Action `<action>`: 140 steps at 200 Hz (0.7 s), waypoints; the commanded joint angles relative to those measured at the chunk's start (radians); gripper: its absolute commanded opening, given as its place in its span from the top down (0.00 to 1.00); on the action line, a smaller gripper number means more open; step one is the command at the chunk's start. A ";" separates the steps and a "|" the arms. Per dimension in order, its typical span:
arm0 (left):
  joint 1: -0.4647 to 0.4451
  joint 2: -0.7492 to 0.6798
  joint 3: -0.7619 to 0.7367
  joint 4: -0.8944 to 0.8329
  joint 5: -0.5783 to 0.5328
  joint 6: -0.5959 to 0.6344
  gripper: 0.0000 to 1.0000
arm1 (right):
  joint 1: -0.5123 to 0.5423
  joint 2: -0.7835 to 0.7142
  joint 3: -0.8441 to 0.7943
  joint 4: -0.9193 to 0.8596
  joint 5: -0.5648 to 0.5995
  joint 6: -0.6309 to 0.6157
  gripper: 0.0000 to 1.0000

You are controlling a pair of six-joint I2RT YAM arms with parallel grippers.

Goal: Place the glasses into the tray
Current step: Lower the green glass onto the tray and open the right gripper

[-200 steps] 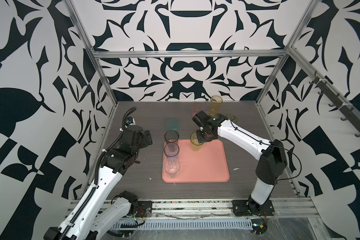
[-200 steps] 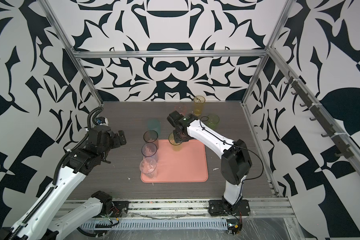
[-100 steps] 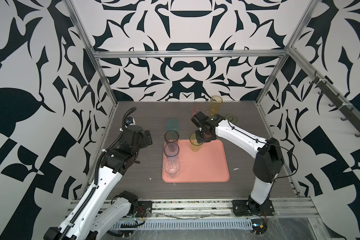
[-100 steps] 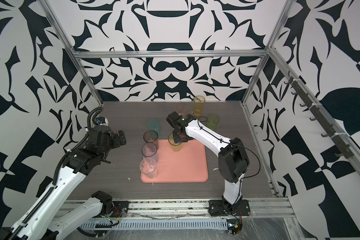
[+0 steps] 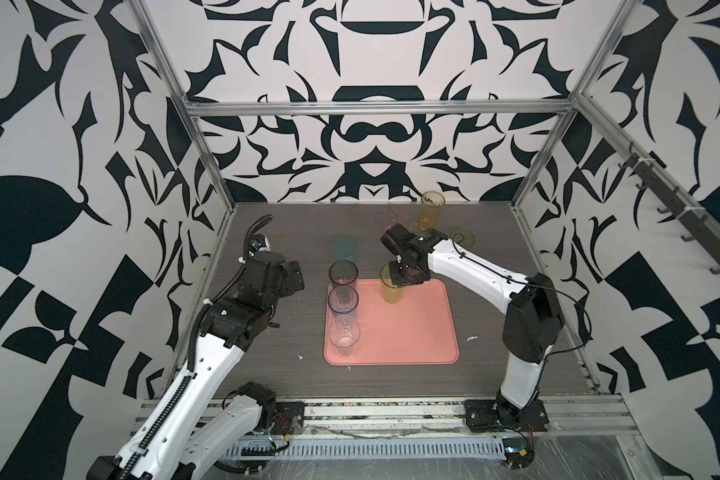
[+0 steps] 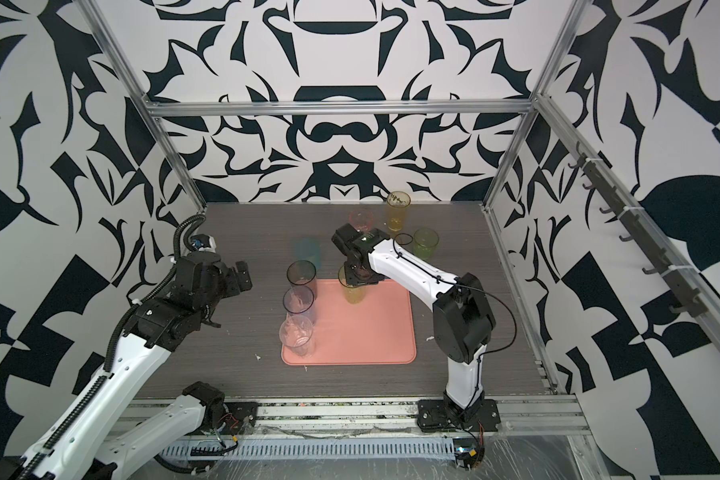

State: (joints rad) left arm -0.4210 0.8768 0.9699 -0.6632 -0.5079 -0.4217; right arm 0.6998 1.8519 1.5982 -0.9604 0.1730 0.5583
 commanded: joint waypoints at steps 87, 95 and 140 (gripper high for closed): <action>0.003 -0.024 0.006 -0.017 -0.009 -0.008 0.00 | 0.000 -0.055 0.153 -0.064 -0.003 -0.010 0.46; 0.003 -0.024 0.005 -0.019 -0.011 -0.008 0.01 | -0.001 -0.059 0.168 -0.071 -0.003 -0.013 0.46; 0.002 -0.032 0.009 -0.022 -0.016 -0.005 0.01 | 0.000 -0.086 0.236 -0.095 0.011 -0.033 0.45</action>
State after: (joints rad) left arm -0.4210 0.8619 0.9699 -0.6739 -0.5091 -0.4217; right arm 0.6998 1.8404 1.7672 -1.0180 0.1684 0.5434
